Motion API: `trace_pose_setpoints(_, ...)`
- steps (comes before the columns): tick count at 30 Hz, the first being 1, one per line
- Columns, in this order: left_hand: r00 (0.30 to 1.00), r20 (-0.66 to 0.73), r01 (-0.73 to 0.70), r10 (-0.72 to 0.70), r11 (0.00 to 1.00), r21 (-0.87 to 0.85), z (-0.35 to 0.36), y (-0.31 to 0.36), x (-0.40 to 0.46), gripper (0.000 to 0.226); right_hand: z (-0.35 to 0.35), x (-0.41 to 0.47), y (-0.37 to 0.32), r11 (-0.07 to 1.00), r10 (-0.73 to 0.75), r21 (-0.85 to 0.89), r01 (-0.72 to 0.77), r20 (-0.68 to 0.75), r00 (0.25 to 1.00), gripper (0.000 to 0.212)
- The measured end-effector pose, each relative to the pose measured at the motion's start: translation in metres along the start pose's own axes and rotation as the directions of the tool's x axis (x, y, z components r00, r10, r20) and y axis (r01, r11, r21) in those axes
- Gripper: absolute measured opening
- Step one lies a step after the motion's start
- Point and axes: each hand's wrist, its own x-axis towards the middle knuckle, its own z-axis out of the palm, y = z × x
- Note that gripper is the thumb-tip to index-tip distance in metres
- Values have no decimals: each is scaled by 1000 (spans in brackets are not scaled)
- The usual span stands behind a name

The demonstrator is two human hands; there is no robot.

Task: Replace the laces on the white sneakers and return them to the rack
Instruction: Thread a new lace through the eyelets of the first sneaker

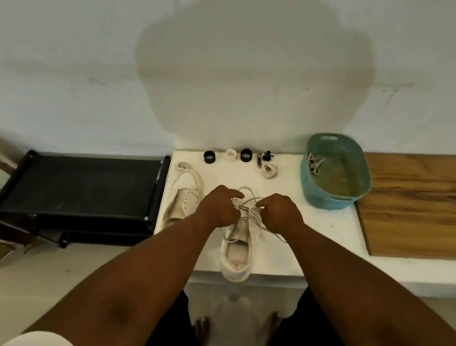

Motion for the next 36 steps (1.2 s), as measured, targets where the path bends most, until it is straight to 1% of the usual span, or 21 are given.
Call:
trace_pose_setpoints(2, 997, 75, -25, 22, 999, 40, 7, -2, 9, 66, 14, 4, 3, 999, -31, -17, 31, -12, 999, 29)
trace_pose_setpoints(5, 988, 149, -52, 30, 988, 144, 11, -3, 22, 75, 26, 15, 10, 998, -59, 25, 61, -52, 997, 23)
trace_pose_setpoints(9, 991, 128, -54, 32, 983, 176, 17, -7, 24, 71, 30, 19, 16, 986, -88, 141, 93, -42, 995, 6)
trace_pose_setpoints(11, 993, 118, -52, 29, 979, 196, 18, -5, 22, 71, 28, 19, 20, 978, -50, 203, 57, -41, 998, 8)
trace_pose_setpoints(13, 993, 116, -43, 17, 975, 220, 17, -2, 20, 71, 26, 16, 24, 951, 18, 310, -5, -39, 999, 15)
trace_pose_setpoints(16, 994, 111, -27, 0, 970, 240, 18, -2, 17, 69, 21, 8, 27, 855, 126, 510, -98, -20, 992, 18)
trace_pose_setpoints(18, 994, 106, -23, -4, 969, 248, 20, -3, 16, 69, 19, 3, 29, 707, 265, 681, -190, -6, 964, 18)
trace_pose_setpoints(19, 994, 107, -22, -5, 968, 251, 20, -4, 16, 69, 18, 1, 31, 664, 312, 715, -218, -1, 950, 18)
trace_pose_setpoints(20, 994, 113, -21, -7, 969, 246, 20, -4, 17, 69, 18, 0, 33, 689, 328, 690, -224, -21, 945, 16)
trace_pose_setpoints(22, 991, 136, -14, -15, 977, 213, 20, -5, 19, 71, 16, -2, 40, 841, 253, 516, -162, -110, 961, 5)
trace_pose_setpoints(23, 990, 136, -8, -19, 980, 200, 18, -6, 18, 72, 13, -4, 43, 911, 191, 393, -122, -142, 971, 10)
trace_pose_setpoints(24, 993, 115, -1, -21, 982, 187, 16, -8, 18, 74, 5, -5, 43, 960, 140, 264, -97, -150, 979, 24)
trace_pose_setpoints(25, 998, 60, 9, -20, 984, 178, 10, -9, 16, 73, -5, -5, 42, 985, 98, 154, -76, -141, 985, 32)
trace_pose_setpoints(27, 995, -99, 51, -31, 976, 211, -6, -7, 9, 67, -36, -11, 28, 994, 63, -84, -72, -98, 993, 31)
trace_pose_setpoints(28, 986, -162, 80, -38, 962, 263, -16, -4, 4, 64, -53, -15, 19, 978, 80, -189, -89, -58, 995, 29)
trace_pose_setpoints(30, 975, -205, 156, -86, 922, 354, -41, 5, -4, 62, -87, -22, 0, 932, 122, -342, -116, -5, 993, 35)
trace_pose_setpoints(32, 969, -198, 208, -145, 912, 353, -70, 19, -11, 55, -118, -30, -24, 910, 140, -397, -120, 21, 990, 41)
trace_pose_setpoints(33, 969, -175, 219, -173, 933, 285, -85, 28, -16, 48, -132, -34, -37, 903, 143, -414, -119, 28, 989, 43)
trace_pose_setpoints(34, 972, -133, 214, -195, 966, 147, -103, 39, -23, 40, -147, -41, -53, 892, 143, -437, -113, 37, 989, 46)
trace_pose_setpoints(35, 978, -73, 194, -196, 980, -36, -121, 51, -28, 34, -163, -45, -68, 875, 155, -471, -107, 66, 986, 48)
trace_pose_setpoints(36, 983, -23, 172, -181, 962, -213, -139, 64, -34, 28, -180, -50, -82, 868, 170, -487, -99, 103, 980, 48)
